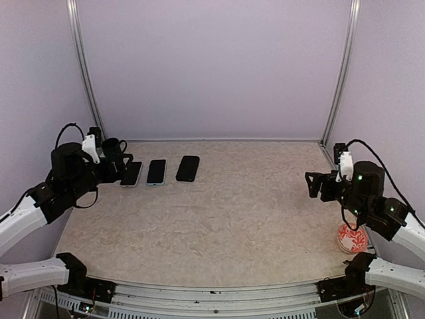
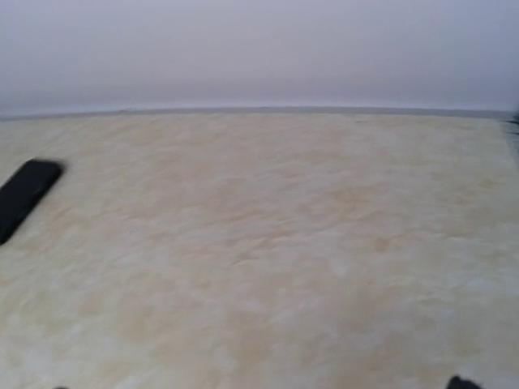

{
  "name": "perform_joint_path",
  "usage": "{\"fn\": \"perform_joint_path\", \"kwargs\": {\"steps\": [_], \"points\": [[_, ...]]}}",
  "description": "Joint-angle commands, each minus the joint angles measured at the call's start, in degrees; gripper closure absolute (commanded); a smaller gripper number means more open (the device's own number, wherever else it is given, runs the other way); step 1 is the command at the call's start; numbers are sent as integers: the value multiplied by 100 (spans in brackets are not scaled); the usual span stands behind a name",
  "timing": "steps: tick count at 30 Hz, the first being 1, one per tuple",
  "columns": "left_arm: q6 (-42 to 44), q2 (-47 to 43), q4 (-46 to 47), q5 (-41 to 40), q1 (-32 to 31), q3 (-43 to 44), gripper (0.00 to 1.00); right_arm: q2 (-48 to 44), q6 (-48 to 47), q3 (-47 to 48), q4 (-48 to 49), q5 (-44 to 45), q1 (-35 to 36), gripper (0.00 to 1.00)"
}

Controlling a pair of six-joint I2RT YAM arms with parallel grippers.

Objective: Put the phone into the phone case
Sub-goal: Reset both arms

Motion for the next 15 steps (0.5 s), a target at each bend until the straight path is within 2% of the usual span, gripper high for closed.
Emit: {"fn": "perform_joint_path", "kwargs": {"steps": [1, 4, 6, 10, 15], "points": [[266, -484, 598, 916, 981, -432, 1, -200, -221, -57, 67, -1038, -1174, 1], [-33, -529, 744, 1140, 1486, -717, 1, -181, -291, -26, 65, -1645, -1846, 1], [-81, -590, 1022, 1254, 1490, -813, 1, -157, -410, 80, -68, -1551, -1888, 1], [69, -589, 908, 1131, 1486, -750, 1, 16, -296, 212, -350, -1047, -1889, 0], [138, -795, 877, 906, 1463, -870, 1, 289, -406, 207, -187, -1214, -1889, 1]]}}
